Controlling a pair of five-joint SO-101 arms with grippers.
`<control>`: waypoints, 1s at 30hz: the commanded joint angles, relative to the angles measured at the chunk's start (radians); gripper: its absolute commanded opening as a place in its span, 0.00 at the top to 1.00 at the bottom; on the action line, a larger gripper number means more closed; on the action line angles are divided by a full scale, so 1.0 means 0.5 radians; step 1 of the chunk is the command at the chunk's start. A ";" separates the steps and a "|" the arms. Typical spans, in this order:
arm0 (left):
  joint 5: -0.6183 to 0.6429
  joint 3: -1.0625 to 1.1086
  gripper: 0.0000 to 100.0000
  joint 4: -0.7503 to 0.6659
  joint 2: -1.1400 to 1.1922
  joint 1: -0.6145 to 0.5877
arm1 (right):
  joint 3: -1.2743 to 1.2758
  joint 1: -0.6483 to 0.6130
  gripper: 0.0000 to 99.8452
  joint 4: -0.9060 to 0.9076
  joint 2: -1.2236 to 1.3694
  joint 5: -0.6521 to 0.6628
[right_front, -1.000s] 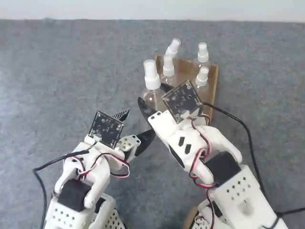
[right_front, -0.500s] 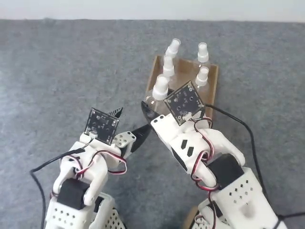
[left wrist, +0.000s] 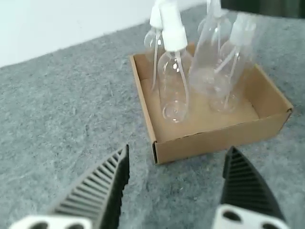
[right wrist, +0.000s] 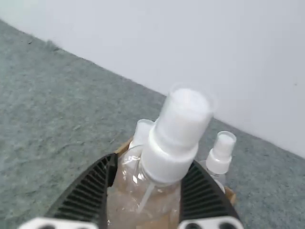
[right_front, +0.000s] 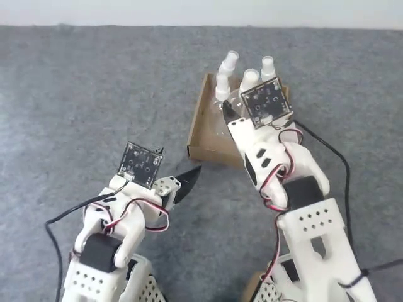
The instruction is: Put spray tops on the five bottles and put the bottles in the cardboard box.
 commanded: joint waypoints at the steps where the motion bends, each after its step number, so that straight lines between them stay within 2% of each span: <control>1: -0.018 -0.014 0.71 -0.015 -0.021 -0.009 | 0.068 0.020 0.99 -0.183 0.063 0.089; 4: -0.018 -0.014 0.71 -0.015 -0.021 -0.009 | 0.147 0.032 0.99 -0.315 0.118 0.157; 30: -0.018 -0.011 0.71 -0.015 -0.021 -0.009 | 0.160 0.026 0.99 -0.493 0.744 0.160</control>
